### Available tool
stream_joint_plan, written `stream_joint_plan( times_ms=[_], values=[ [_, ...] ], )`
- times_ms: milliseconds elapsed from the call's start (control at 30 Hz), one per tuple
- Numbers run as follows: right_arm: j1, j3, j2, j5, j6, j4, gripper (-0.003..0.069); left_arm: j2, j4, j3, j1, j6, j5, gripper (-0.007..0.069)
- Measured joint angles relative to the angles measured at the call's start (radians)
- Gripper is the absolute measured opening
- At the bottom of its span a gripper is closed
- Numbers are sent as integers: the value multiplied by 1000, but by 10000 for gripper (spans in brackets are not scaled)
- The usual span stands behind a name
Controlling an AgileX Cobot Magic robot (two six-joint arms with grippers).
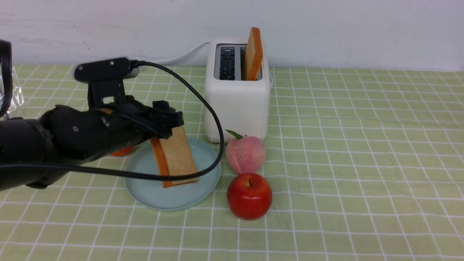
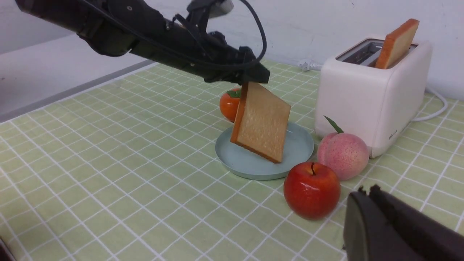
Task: Take toasted bread from bread machine on green coffee tablecloth place on plate.
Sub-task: 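Place the slice of bread on the plate with the left gripper, then grasp the toast slice in the toaster and pull it up out of the slot with the right gripper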
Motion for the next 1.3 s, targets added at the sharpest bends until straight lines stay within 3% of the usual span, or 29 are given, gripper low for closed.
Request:
stream_joint_plan(
  times_ms=[133, 267, 533, 633, 767, 1033, 1300],
  values=[
    [0, 0, 0, 3, -19, 0, 1, -5, -17, 0, 0, 68, 8, 529],
    [0, 0, 0, 3, -20, 0, 1, -5, -67, 0, 0, 96, 21, 500],
    [0, 0, 0, 7, -22, 0, 1, -5, -139, 0, 0, 133, 94, 196],
    [0, 0, 0, 7, -28, 0, 1, -34, -139, 0, 0, 184, 225, 0],
    [0, 0, 2, 7, -30, -1, 1, -134, -139, 0, -1, 202, 342, -13],
    [0, -20, 130, 14, 43, -14, 1, -450, -139, 5, -1, 204, 363, -13],
    [0, -32, 380, 40, 60, -38, 1, -829, -141, 214, -1, 248, 358, -13]
  ],
)
